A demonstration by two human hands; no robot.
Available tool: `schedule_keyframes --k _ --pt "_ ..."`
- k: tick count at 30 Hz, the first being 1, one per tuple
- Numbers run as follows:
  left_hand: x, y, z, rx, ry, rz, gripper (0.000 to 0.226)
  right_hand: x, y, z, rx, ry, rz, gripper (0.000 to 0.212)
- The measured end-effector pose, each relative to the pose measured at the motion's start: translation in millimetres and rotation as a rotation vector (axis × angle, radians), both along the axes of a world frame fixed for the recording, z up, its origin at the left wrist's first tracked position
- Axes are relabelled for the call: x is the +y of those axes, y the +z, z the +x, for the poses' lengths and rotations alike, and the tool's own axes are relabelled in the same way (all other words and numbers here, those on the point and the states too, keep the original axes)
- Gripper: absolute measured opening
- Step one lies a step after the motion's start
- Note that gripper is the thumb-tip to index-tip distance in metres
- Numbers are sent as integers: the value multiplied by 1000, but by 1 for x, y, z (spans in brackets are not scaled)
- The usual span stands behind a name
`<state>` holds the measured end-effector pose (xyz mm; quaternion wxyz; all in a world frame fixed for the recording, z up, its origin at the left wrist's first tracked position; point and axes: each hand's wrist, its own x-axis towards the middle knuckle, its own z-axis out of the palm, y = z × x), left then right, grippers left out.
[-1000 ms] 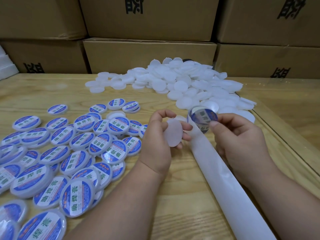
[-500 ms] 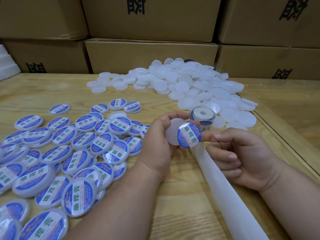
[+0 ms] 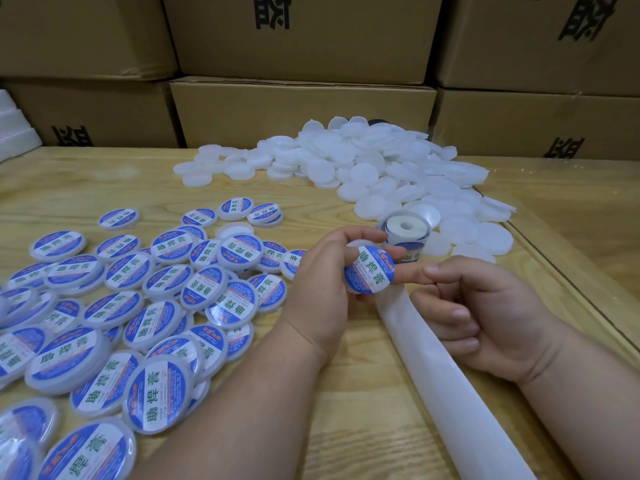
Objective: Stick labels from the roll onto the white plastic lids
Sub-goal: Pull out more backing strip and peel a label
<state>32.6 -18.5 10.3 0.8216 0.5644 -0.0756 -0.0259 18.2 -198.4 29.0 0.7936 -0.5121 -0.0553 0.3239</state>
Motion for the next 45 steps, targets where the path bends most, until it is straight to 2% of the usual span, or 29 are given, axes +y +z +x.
schedule_keyframes --k 5,12,16,21,25,28,33,42,45 --pt "-1 1 -2 -18 10 3 31 0 0 0 7 -15 -16 91" --pt "-1 6 -6 -18 21 -9 28 0 0 0 6 -20 -29 91" --pt "-1 7 -8 -14 11 -17 18 1 0 -1 4 -19 -28 89" --pt "-2 5 -7 -28 37 64 15 0 0 -1 1 -11 -29 83" --pt "-5 2 -7 -62 51 131 10 0 0 0 -12 -9 -32 69" --pt "-4 0 -6 -100 82 205 7 1 0 -1 -18 -12 -45 69" --pt "-5 -3 -5 -127 120 208 20 0 0 -1 -27 -24 -57 76" --pt "-8 -7 -2 -211 253 218 37 -1 2 -4 -91 60 -2 74" --pt "-7 -6 -1 -174 280 165 34 -1 1 -2 -107 -18 58 78"
